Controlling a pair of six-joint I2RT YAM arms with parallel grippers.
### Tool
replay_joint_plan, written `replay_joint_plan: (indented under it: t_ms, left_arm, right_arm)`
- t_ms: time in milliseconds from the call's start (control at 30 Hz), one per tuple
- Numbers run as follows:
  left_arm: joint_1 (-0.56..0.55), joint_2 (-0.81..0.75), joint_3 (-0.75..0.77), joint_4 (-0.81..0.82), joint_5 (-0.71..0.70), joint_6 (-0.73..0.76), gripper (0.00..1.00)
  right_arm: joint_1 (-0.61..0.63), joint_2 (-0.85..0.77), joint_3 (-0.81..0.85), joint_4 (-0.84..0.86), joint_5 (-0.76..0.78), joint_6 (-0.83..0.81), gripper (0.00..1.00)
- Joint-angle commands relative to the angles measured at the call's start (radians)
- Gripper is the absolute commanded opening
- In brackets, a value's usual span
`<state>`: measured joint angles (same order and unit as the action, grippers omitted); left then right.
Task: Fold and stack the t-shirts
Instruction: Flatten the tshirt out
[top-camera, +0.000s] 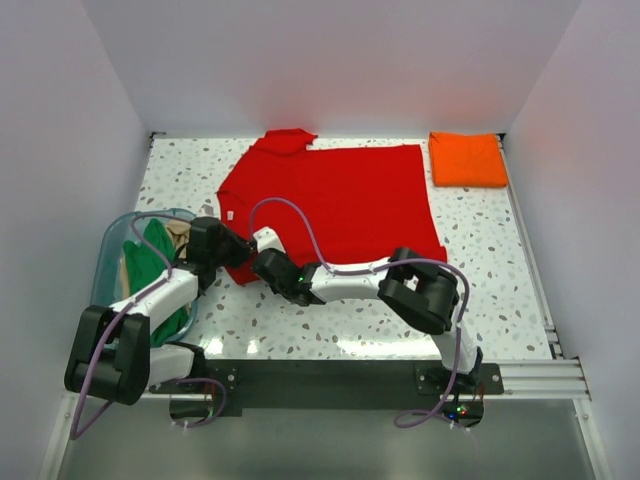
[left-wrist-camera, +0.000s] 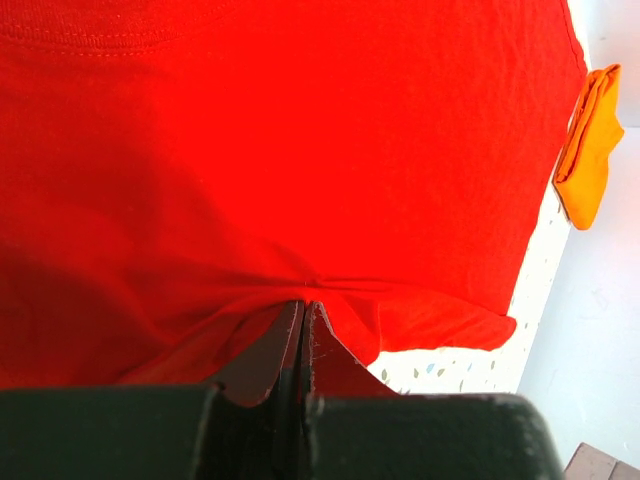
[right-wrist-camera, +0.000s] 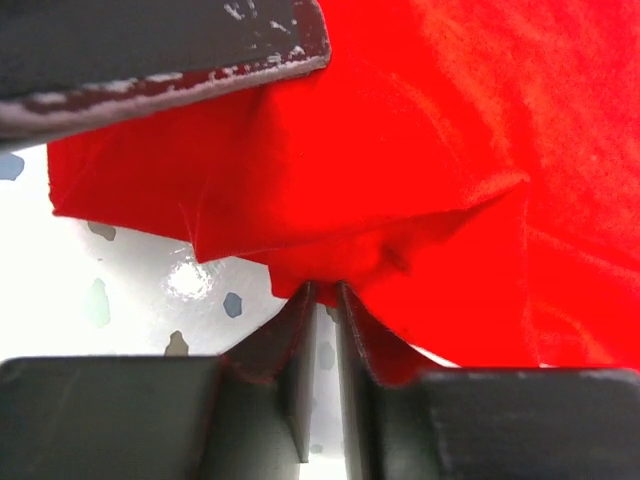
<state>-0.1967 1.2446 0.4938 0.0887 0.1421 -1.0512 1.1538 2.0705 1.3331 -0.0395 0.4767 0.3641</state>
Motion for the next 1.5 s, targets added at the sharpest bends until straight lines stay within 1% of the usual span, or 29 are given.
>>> replay_joint_plan:
  t_ms: [0, 100, 133, 267, 567, 733, 933, 967, 1000, 1133, 1167, 1267, 1367, 1467]
  left_arm:
    - [0.008, -0.027, 0.008, 0.052, 0.014, 0.026, 0.0]
    - [0.008, -0.027, 0.009, 0.051, 0.016, 0.028, 0.0]
    - [0.008, -0.027, 0.011, 0.051, 0.016, 0.028, 0.0]
    - [0.008, -0.022, 0.011, 0.052, 0.016, 0.031, 0.0]
    - [0.006, -0.01, 0.011, 0.059, 0.022, 0.034, 0.0]
    - [0.008, -0.007, 0.009, 0.059, 0.019, 0.042, 0.0]
    - [0.008, 0.001, 0.008, 0.065, 0.021, 0.043, 0.0]
    - [0.008, 0.003, 0.008, 0.066, 0.021, 0.042, 0.0]
    - [0.008, 0.004, 0.008, 0.068, 0.022, 0.042, 0.0]
    - [0.008, 0.006, 0.005, 0.071, 0.025, 0.04, 0.0]
    - [0.008, 0.006, 0.005, 0.069, 0.024, 0.04, 0.0]
    - [0.008, -0.002, 0.002, 0.068, 0.027, 0.042, 0.0]
    - [0.008, -0.01, -0.003, 0.065, 0.036, 0.042, 0.0]
    - [0.008, -0.034, -0.014, 0.057, 0.047, 0.042, 0.0]
  right_arm:
    - [0.007, -0.064, -0.006, 0.015, 0.039, 0.009, 0.26]
    - [0.009, -0.105, -0.043, 0.035, 0.043, 0.018, 0.32]
    - [0.017, -0.118, -0.051, 0.067, 0.054, 0.016, 0.32]
    - [0.034, -0.135, -0.051, 0.076, 0.083, -0.011, 0.33]
    - [0.044, -0.027, 0.043, 0.043, 0.092, -0.047, 0.37]
    - [0.044, 0.017, 0.066, 0.043, 0.115, -0.05, 0.43]
    - [0.044, 0.045, 0.067, 0.02, 0.131, -0.05, 0.43]
    - [0.044, 0.045, 0.064, 0.018, 0.134, -0.048, 0.42]
    - [0.044, 0.045, 0.061, 0.018, 0.137, -0.047, 0.39]
    - [0.044, 0.042, 0.06, 0.013, 0.137, -0.044, 0.32]
    - [0.044, 0.039, 0.057, 0.012, 0.135, -0.042, 0.25]
    - [0.044, 0.01, 0.035, 0.02, 0.126, -0.037, 0.16]
    - [0.044, -0.029, 0.025, 0.003, 0.111, -0.039, 0.1]
    - [0.044, -0.085, -0.003, -0.016, 0.086, -0.037, 0.06]
